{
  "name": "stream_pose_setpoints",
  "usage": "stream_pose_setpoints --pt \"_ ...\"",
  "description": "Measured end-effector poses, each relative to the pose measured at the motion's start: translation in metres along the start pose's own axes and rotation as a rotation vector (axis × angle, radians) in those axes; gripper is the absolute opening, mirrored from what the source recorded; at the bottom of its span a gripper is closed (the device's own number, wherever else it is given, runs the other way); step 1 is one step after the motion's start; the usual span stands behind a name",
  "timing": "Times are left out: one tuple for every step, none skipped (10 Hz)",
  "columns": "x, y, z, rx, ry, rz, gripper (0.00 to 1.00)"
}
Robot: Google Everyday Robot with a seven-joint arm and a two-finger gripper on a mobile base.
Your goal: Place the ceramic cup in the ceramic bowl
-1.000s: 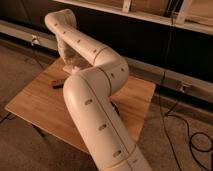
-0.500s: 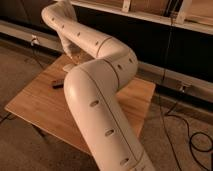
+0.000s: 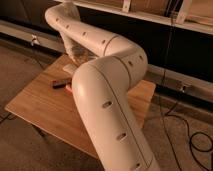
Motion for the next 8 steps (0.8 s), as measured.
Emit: stream_pose_setpoints --pt "0.009 -0.001 -0.001 -0.009 0.003 0.002 0.01" --pt "0.017 -0.002 -0.003 -0.015 0.003 0.002 0.01" --pt "0.023 -0.002 -0.004 -0.018 0.006 -0.001 0.01" --pt "0.028 0.001 -0.005 -0.021 0.011 -0.008 0.01" --pt "0.034 0.007 -0.005 -0.024 0.015 -0.021 0.01" --pt "0.040 0.015 -0.001 -0.030 0.026 -0.035 0.01" --pt "0.044 0.018 0.004 -0.036 0.039 -0.035 0.01" --pt "0.050 0.019 0.011 -0.042 0.055 -0.033 0.01"
